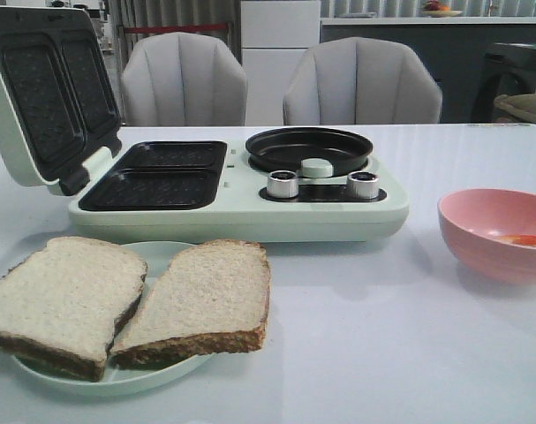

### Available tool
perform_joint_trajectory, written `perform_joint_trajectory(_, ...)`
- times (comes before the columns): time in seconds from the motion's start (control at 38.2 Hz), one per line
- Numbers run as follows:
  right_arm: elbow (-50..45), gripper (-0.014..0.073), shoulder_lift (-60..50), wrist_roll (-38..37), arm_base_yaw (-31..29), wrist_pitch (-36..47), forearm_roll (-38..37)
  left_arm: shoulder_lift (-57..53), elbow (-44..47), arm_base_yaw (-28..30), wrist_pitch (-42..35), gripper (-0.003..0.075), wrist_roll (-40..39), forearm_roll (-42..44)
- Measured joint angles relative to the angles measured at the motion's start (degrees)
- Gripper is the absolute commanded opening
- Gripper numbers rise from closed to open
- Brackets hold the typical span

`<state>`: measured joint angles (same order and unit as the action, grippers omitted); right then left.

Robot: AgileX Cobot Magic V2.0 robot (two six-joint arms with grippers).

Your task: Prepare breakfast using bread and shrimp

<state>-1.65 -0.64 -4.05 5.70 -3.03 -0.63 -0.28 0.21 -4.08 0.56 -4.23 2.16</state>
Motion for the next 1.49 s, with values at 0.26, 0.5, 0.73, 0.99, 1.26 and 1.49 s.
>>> perform_joint_trajectory(0.26,0.0,0.0143,0.0,0.0,0.0,0.0,0.0,0.0,0.0,0.0,0.0,0.0113,0.0,0.0)
perform_joint_trajectory(0.5,0.0,0.0143,0.0,0.0,0.0,0.0,0.0,0.0,0.0,0.0,0.0,0.0113,0.0,0.0)
perform_joint_trajectory(0.73,0.0,0.0143,0.0,0.0,0.0,0.0,0.0,0.0,0.0,0.0,0.0,0.0113,0.0,0.0)
perform_joint_trajectory(0.99,0.0,0.0143,0.0,0.0,0.0,0.0,0.0,0.0,0.0,0.0,-4.98,0.0113,0.0,0.38)
perform_joint_trajectory(1.26,0.0,0.0143,0.0,0.0,0.0,0.0,0.0,0.0,0.0,0.0,-17.1,0.0113,0.0,0.47)
perform_joint_trajectory(1.49,0.0,0.0143,0.0,0.0,0.0,0.0,0.0,0.0,-6.75,0.0,-10.05,0.0113,0.0,0.47)
